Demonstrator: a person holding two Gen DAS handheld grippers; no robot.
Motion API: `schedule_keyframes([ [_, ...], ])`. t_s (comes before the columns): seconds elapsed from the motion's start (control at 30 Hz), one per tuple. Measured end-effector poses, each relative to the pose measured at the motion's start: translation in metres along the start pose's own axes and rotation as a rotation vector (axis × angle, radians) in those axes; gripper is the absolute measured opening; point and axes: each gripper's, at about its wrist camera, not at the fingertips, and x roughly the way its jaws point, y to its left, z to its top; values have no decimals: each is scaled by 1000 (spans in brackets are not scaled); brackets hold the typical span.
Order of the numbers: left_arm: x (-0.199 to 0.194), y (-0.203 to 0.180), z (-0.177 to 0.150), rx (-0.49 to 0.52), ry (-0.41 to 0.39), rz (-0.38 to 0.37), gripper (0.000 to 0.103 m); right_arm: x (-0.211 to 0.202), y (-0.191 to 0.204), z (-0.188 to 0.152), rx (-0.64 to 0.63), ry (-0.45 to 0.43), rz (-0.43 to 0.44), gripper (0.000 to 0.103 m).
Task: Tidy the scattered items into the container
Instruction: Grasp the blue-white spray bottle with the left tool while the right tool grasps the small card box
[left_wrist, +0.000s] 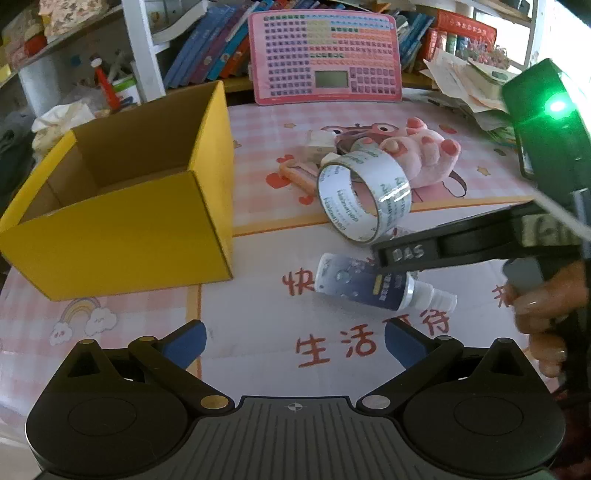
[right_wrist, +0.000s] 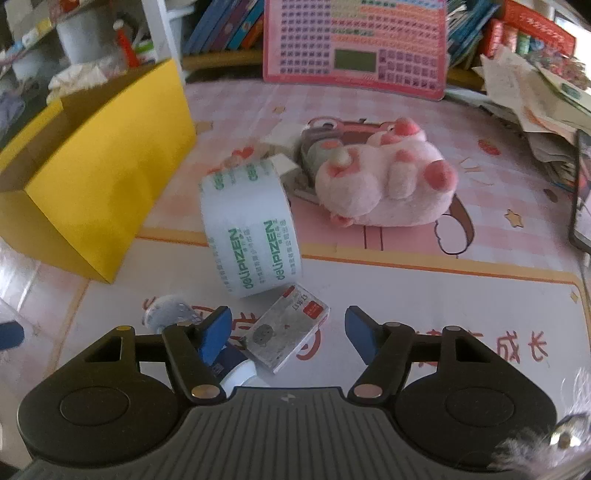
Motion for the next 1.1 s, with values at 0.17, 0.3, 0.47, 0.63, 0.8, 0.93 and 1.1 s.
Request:
schedule_keyframes([
  [0.17,12,-14,9,29,18,-50,103,7,-16,-2,-6,30,-18,51],
  [0.3,25,-24,16,40,32,-75,103,0,-38,-7,29,20,-60,43],
  [0.47,35,-33,27,104,3,-93,103,-7,-59,-14,39,11,-92,36],
  [0.63,55,-34,35,72,41,-106,103,-12,-71,-18,42,9,-92,36],
  [0.8,63,-30,33,-27,93,-96,102,-15,-73,-22,36,19,-75,37],
  [0.93,66,-24,33,-148,121,-112,95,-16,-72,-25,17,24,-52,36],
  [1.1,71,-15,35,-269,127,-94,81,-17,-69,-28,-27,34,-32,30],
])
